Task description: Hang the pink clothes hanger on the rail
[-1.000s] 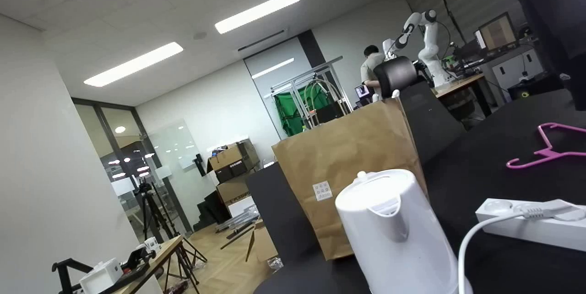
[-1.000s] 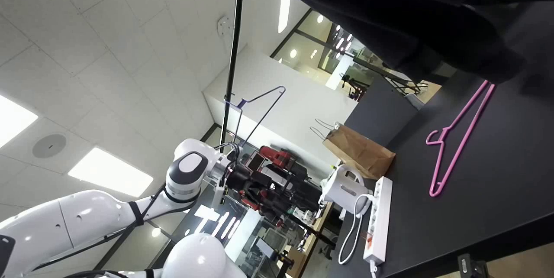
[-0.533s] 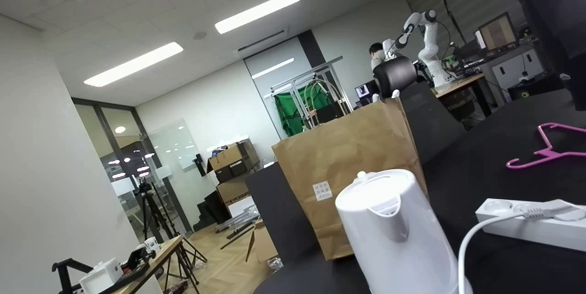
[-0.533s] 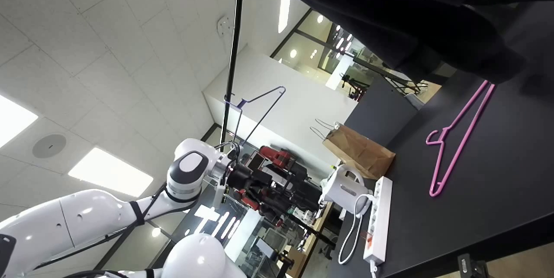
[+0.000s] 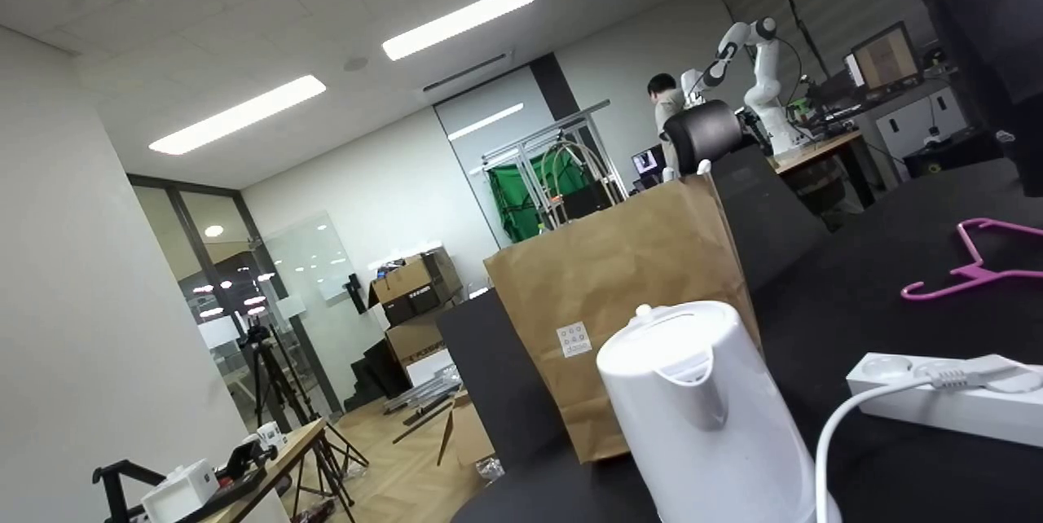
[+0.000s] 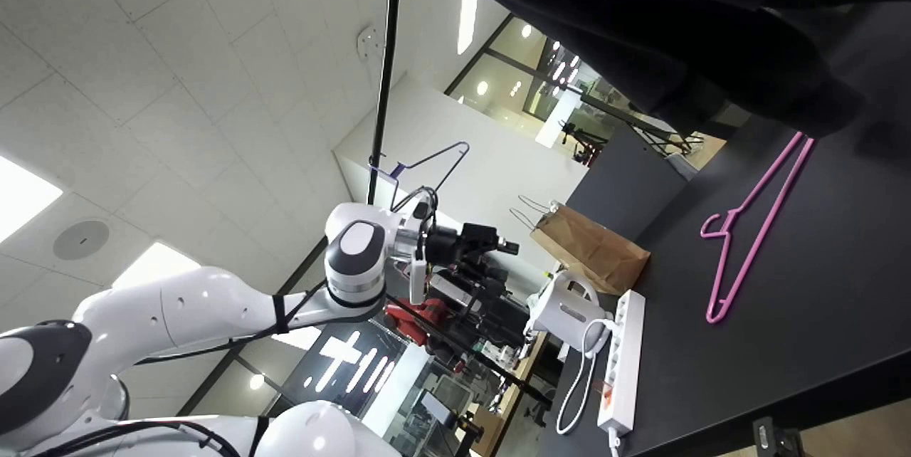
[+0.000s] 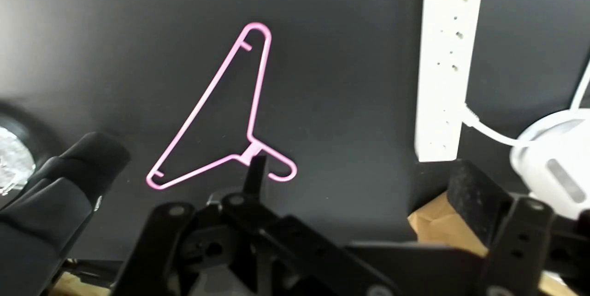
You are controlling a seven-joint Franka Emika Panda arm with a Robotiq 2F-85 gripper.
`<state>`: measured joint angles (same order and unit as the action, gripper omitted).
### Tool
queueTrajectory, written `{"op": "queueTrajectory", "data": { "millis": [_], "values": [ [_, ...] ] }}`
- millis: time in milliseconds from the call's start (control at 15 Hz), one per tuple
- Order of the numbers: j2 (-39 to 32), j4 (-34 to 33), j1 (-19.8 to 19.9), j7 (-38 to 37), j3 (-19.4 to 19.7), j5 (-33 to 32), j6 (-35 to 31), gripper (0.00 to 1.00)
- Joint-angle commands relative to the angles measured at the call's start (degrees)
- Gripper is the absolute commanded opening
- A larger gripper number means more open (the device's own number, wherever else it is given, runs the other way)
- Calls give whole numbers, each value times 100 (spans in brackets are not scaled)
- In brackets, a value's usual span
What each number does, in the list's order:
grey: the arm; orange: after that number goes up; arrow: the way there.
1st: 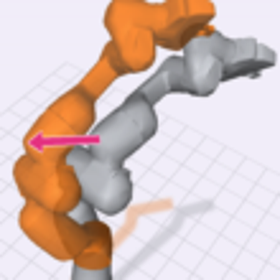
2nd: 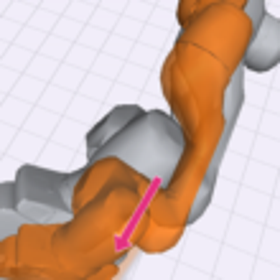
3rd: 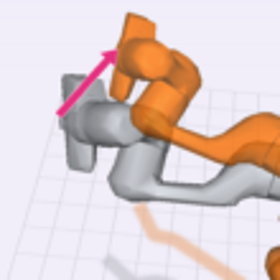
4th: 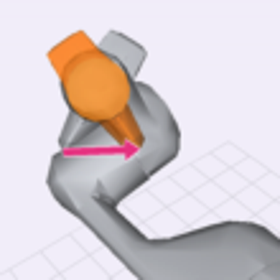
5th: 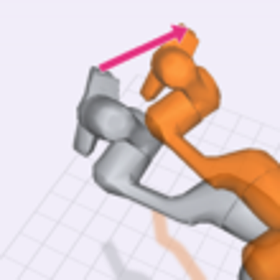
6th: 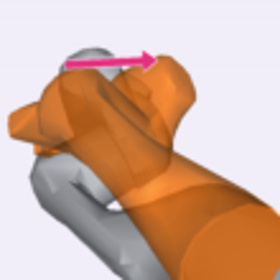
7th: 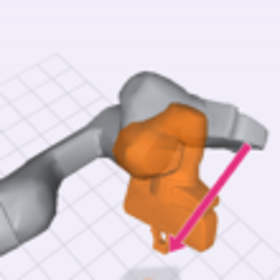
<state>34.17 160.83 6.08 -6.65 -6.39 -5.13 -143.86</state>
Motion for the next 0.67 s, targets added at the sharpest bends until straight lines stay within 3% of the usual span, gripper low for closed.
{"op": "queueTrajectory", "data": {
  "millis": [0,133,200,400,600],
  "values": [
    [-1285,-555,657,-226,81,-633,-917,100],
    [-1874,-928,566,39,394,-375,-753,100],
    [-1246,-441,537,-38,311,-506,-852,100],
    [-1845,-788,501,35,519,-475,-847,100],
    [-1908,-850,473,36,521,-468,-841,100]
  ]
}}
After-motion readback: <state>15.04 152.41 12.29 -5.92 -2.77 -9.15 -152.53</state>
